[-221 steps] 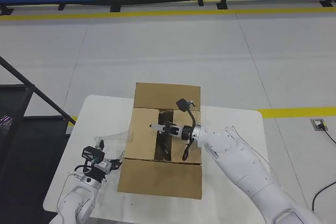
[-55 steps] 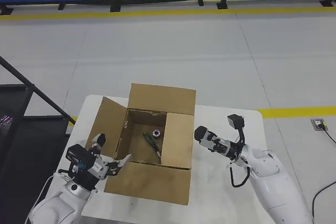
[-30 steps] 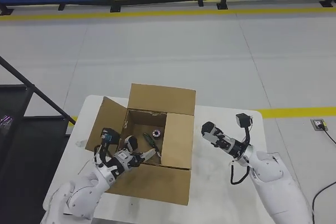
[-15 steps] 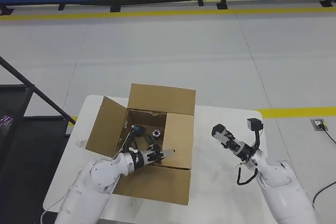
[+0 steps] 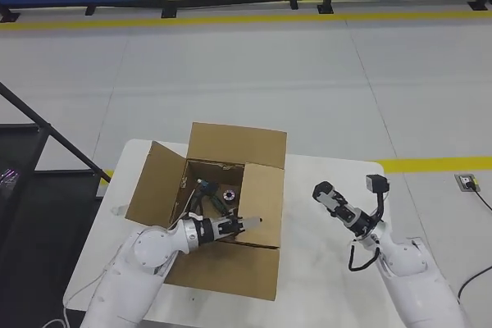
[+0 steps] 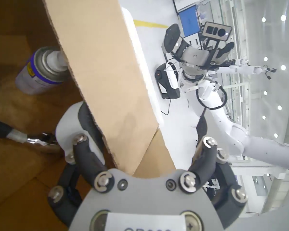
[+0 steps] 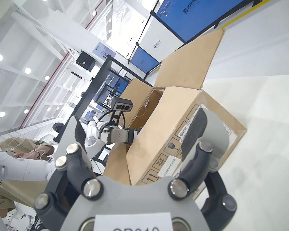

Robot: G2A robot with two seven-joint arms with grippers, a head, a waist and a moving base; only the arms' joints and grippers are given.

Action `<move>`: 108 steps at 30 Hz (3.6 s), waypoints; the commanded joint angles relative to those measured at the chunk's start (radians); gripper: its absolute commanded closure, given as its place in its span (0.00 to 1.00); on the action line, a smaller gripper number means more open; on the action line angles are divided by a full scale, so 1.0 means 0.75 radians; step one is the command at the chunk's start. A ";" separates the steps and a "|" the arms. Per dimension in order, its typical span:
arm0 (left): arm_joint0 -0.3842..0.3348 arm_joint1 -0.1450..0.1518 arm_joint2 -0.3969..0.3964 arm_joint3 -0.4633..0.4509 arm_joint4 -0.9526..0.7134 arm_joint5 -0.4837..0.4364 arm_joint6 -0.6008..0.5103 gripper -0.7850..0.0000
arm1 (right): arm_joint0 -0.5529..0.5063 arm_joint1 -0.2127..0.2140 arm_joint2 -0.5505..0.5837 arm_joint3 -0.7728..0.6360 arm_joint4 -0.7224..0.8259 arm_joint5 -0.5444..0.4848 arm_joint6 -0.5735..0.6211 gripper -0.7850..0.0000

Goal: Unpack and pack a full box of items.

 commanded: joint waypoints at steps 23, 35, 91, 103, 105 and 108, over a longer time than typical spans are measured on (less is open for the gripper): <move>-0.201 -0.093 0.299 -0.020 -0.036 0.064 0.206 0.00 | -0.280 0.036 0.239 -0.031 0.003 -0.196 -0.367 0.00; -0.338 -0.176 0.472 0.190 -0.046 0.129 0.256 0.00 | -0.318 0.048 0.260 0.019 0.105 -0.242 -0.335 0.00; 0.763 0.028 -1.004 -0.698 -0.220 -0.072 0.276 0.00 | 0.372 -0.088 -0.669 -0.470 -1.313 0.590 0.250 0.00; 0.888 0.027 -1.014 -0.704 -0.322 -0.156 0.353 0.00 | 0.668 -0.255 -0.962 0.010 -1.382 0.905 0.332 0.00; 0.895 0.028 -1.019 -0.708 -0.325 -0.161 0.354 0.00 | 0.693 -0.274 -0.975 0.072 -1.358 0.902 0.340 0.00; 0.895 0.028 -1.019 -0.708 -0.325 -0.161 0.354 0.00 | 0.724 -0.299 -0.993 0.146 -1.349 0.905 0.346 0.00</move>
